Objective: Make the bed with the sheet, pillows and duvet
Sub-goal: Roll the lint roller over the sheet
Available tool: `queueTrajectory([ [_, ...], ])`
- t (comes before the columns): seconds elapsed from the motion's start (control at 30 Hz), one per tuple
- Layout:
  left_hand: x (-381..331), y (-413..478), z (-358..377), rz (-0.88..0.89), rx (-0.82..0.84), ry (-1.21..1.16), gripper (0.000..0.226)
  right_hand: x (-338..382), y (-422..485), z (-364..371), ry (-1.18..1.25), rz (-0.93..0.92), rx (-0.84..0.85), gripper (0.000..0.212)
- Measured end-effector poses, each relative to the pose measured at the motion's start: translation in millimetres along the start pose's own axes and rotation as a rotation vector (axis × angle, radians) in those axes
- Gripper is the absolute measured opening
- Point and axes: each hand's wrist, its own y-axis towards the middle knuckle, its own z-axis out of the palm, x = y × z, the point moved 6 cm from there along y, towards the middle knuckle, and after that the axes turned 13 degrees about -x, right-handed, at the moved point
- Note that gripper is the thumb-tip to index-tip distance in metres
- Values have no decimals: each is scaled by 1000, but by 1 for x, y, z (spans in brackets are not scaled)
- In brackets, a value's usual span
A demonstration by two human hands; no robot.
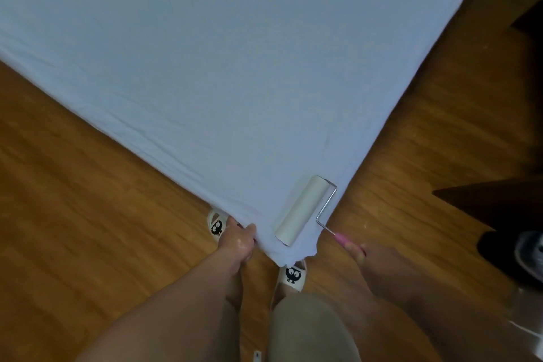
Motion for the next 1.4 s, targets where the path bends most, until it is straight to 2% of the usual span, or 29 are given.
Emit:
queueTrajectory([
  [0.07, -3, -8, -2, 27, -5, 33, 50, -10, -11, -8, -23, -4, 21, 41],
  [0.2, -16, -27, -19, 95, 16, 116, 60, -29, -38, -30, -112, 44, 31, 65],
  [0.27, -26, -43, -35, 141, 88, 123, 62, -26, -57, -40, -173, 8, 46, 49],
  [0.33, -38, -62, -66, 261, 125, 215, 57, -15, -72, -48, -128, 24, 42, 32],
  [0.4, -44, -79, -108, 355, 148, 302, 49, 6, -85, -56, -97, 72, 40, 34],
  [0.5, -37, -92, -185, 393, 126, 396, 46, 50, -103, -64, 22, 145, 31, 37],
  [0.6, -18, -97, -258, 373, 107, 385, 45, 113, -103, -68, 66, 80, 21, 39],
  [0.77, 26, -80, -364, 284, 21, 152, 33, 255, -66, -61, 63, -3, 87, 50],
  [0.9, 75, -41, -453, 145, -51, -57, 24, 393, -25, -46, 1, -73, 80, 47],
  [1.0, 109, -6, -527, 68, -43, -115, 14, 493, -3, -28, 9, -90, 58, 44],
  [1.1, 128, 38, -607, 21, -30, -161, 19, 584, 11, -7, 30, -99, 57, 43],
  [1.2, 108, 92, -683, 20, -48, -207, 24, 649, 18, 10, 63, -87, 63, 40],
  [1.4, 9, 218, -794, 86, -48, -288, 26, 781, 80, 33, 75, -54, 65, 40],
])
